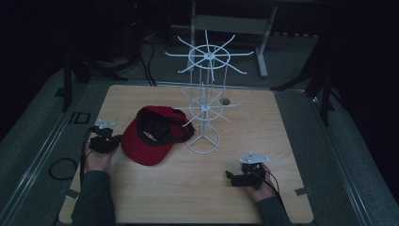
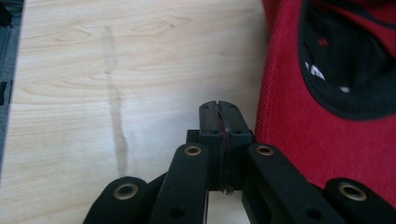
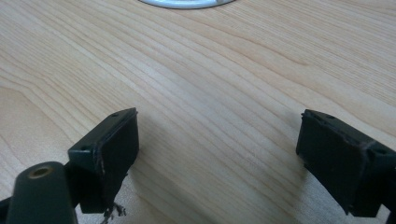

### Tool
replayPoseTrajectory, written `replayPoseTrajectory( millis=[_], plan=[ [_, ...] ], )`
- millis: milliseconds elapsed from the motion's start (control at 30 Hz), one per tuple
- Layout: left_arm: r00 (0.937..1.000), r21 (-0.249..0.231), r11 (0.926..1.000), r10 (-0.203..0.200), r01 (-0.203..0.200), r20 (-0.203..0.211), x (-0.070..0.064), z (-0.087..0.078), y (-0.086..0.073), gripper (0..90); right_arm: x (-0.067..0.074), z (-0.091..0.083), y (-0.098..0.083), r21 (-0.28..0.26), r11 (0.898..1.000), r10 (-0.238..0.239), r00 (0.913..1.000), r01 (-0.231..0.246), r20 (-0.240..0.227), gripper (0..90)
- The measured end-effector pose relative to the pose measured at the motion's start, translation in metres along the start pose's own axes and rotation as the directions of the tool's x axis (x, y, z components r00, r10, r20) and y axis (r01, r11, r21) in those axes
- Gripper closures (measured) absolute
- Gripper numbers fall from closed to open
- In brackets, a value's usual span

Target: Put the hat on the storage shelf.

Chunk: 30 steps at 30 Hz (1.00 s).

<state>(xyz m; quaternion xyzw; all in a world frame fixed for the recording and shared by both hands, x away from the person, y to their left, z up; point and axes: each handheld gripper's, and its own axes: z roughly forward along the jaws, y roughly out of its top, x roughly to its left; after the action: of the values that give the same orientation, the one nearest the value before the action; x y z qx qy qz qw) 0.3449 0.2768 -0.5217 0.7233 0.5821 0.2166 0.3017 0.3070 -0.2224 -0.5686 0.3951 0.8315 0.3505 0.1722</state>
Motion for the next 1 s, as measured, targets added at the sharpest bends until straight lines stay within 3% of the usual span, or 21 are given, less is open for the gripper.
replayPoseTrajectory(
  millis=[133,333,633,933,967,1000],
  plan=[
    [0.9985,0.014,0.9992,0.036,-0.037,0.041,-0.018,-0.001,-0.006,89.9,0.000,0.000,0.000,0.000,1.000,-0.002,1.0000,0.002,0.000,12.9],
    [0.9948,0.030,0.9977,0.058,-0.061,0.083,-0.039,0.000,-0.009,88.6,0.000,0.000,0.000,0.000,1.000,-0.003,1.0000,0.003,0.000,12.9],
    [0.9845,0.013,0.9961,0.085,-0.088,0.154,-0.062,-0.004,-0.009,86.3,0.000,0.000,0.000,-0.001,1.000,-0.003,1.0000,0.003,0.000,12.9],
    [0.9647,0.025,0.9882,0.142,-0.151,0.222,-0.085,-0.002,-0.009,86.5,0.000,0.000,0.000,-0.001,1.000,-0.003,1.0000,0.003,0.000,12.9],
    [0.9647,0.025,0.9882,0.142,-0.151,0.222,-0.085,-0.002,-0.009,86.2,0.000,0.000,0.000,-0.001,1.000,-0.003,1.0000,0.003,0.000,12.9],
    [0.9606,0.022,0.9867,0.152,-0.161,0.233,-0.087,-0.004,-0.009,86.2,0.000,0.000,0.000,-0.001,1.000,-0.003,1.0000,0.003,0.000,12.9]
  ],
)
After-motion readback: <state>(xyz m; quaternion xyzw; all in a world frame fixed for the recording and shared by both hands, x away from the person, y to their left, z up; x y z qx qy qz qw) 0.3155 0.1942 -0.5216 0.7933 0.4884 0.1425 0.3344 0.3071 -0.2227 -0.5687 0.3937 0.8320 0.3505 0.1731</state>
